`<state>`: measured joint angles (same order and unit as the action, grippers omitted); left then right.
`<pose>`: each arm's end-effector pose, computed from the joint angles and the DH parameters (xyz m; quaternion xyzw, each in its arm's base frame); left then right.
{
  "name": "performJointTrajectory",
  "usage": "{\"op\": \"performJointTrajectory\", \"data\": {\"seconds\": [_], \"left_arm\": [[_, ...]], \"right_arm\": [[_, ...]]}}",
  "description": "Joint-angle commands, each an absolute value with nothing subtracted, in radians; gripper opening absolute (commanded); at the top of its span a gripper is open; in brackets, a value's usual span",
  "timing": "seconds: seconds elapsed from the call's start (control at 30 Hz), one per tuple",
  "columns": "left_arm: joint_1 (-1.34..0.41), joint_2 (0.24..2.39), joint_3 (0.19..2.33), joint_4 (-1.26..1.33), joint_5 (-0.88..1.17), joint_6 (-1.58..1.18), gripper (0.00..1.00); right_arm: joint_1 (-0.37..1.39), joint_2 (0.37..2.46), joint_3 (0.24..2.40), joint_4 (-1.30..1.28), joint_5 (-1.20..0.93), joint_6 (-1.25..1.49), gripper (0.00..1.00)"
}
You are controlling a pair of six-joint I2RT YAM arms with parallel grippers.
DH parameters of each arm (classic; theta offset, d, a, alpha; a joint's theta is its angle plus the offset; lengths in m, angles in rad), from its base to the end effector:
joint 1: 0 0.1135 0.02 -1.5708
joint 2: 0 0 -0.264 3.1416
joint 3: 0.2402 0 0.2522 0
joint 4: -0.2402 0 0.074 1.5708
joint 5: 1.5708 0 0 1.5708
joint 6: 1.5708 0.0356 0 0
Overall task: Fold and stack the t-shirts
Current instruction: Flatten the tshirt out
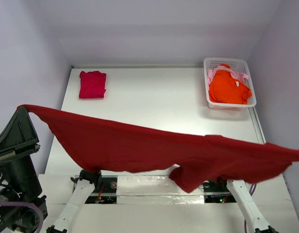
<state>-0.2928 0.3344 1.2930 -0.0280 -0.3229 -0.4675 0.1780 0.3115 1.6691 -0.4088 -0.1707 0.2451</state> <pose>-0.0670 0.0320 0.5215 -0.1791 0.2961 -0.3007 0.8887 -0.1729 -0.0250 0.5352 -0.0709 0.3074 0.2247 0.9219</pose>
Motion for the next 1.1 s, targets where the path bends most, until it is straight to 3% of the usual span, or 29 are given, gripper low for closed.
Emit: {"op": "performJointTrajectory", "data": {"seconds": [0.0, 0.47, 1.07], "left_arm": [[-0.287, 0.299, 1.321, 0.017, -0.364, -0.425, 0.0], [-0.287, 0.373, 1.207, 0.015, -0.429, -0.423, 0.0], [-0.287, 0.632, 0.924, 0.16, -0.483, -0.482, 0.0]], "right_arm": [[0.183, 0.314, 1.692, -0.348, -0.117, 0.195, 0.0], [0.183, 0.374, 1.511, -0.39, -0.075, 0.21, 0.0], [0.183, 0.64, 1.33, -0.554, -0.012, 0.308, 0.0]]}}
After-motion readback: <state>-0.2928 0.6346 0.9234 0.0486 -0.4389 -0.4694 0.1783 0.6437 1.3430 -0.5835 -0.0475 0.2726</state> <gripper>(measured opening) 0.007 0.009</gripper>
